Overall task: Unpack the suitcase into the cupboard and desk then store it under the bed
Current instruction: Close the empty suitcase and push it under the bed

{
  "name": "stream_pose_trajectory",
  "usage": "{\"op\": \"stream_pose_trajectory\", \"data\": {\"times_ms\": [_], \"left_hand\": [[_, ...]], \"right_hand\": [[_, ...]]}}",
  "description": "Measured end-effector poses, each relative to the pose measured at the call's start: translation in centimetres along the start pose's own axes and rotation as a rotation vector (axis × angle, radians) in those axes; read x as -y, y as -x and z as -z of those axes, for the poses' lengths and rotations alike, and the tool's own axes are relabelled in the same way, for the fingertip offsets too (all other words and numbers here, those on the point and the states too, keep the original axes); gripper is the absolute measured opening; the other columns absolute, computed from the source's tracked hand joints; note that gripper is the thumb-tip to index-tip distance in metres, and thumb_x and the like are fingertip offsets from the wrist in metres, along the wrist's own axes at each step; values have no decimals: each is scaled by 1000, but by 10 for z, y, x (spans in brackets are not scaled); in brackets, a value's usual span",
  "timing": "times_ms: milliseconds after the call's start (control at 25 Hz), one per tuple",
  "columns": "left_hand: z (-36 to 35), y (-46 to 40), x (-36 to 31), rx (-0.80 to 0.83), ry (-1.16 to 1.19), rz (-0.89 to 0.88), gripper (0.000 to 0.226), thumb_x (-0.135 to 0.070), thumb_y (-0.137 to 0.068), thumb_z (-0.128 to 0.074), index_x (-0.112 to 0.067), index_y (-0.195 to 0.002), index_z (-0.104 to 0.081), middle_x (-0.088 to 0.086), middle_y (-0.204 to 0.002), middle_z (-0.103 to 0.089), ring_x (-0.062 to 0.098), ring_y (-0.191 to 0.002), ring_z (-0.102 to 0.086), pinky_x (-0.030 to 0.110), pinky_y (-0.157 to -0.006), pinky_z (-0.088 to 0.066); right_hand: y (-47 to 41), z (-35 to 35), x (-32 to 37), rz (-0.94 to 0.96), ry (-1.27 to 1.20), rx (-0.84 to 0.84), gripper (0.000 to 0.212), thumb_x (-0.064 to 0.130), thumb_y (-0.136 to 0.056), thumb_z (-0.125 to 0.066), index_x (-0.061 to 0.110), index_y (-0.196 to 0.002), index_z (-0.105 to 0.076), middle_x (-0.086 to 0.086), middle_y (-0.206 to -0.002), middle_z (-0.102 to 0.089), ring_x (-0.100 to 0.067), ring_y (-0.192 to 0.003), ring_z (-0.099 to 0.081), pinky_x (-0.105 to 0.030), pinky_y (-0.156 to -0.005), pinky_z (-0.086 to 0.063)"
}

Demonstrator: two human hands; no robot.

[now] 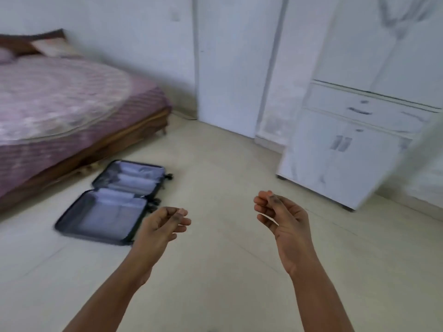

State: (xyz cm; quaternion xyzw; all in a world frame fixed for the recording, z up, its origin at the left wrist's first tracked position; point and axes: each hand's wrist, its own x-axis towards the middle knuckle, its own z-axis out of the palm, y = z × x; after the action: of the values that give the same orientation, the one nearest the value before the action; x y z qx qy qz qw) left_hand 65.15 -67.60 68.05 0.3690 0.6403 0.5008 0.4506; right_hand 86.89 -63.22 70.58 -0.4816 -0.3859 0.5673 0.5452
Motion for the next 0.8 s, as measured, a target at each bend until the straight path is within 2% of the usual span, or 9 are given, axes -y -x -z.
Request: {"op": "stream_pose_trajectory", "data": {"times_ms": [80,280,400,480,640,720,800], "left_hand": [[40,-42,-6,-119,11,9,18,-24,-93,-55,-11,-95,-66,2,-86,-74,20,-86,-66,32,-77,-49],[139,-117,5,-472,99,110,20,-23,-93,-54,-7,-95,-65,6,-88,-73,21,-85,-66,31,-76,-46],[190,-181,34,-620,147,177,20,-24,-93,-55,-7,-92,-66,7,-86,-73,22,-84,-65,32,-76,-46],[220,-245,61,-651,149,215,20,-23,-93,-55,-7,-91,-65,6,-84,-73,21,-82,-64,32,-74,-45],[260,-380,107,-643,124,301,18,-21,-93,-56,-7,-85,-65,3,-79,-72,19,-77,-64,25,-65,-44],[271,-444,139,-621,84,357,17,-19,-93,-56,-11,-82,-65,0,-78,-72,16,-75,-65,25,-66,-46],[274,-505,192,-578,23,390,22,-8,-94,-50,-15,-78,-64,-2,-76,-71,19,-79,-67,30,-74,-51]], "right_hand": [[-61,-63,-15,-85,24,144,21,20,-90,-58,4,-94,-71,-13,-90,-72,-19,-84,-65,-31,-78,-51],[-168,-225,-55,-194,103,481,19,19,-89,-59,5,-90,-71,-9,-84,-71,-17,-79,-65,-27,-73,-51],[-233,-313,-93,-236,151,606,18,18,-89,-60,4,-89,-71,-10,-83,-71,-15,-77,-66,-28,-73,-51],[-282,-361,-129,-242,209,629,18,17,-90,-59,3,-88,-71,-10,-83,-72,-15,-76,-66,-28,-73,-51],[-387,-430,-214,-291,320,571,16,12,-91,-58,3,-84,-70,-9,-77,-70,-16,-73,-64,-24,-68,-53],[-445,-460,-270,-305,452,562,16,12,-92,-58,4,-82,-69,-10,-76,-68,-17,-72,-62,-25,-68,-52],[-504,-483,-349,-282,632,577,16,13,-90,-61,5,-78,-69,-8,-73,-67,-18,-70,-60,-31,-71,-52]]}}
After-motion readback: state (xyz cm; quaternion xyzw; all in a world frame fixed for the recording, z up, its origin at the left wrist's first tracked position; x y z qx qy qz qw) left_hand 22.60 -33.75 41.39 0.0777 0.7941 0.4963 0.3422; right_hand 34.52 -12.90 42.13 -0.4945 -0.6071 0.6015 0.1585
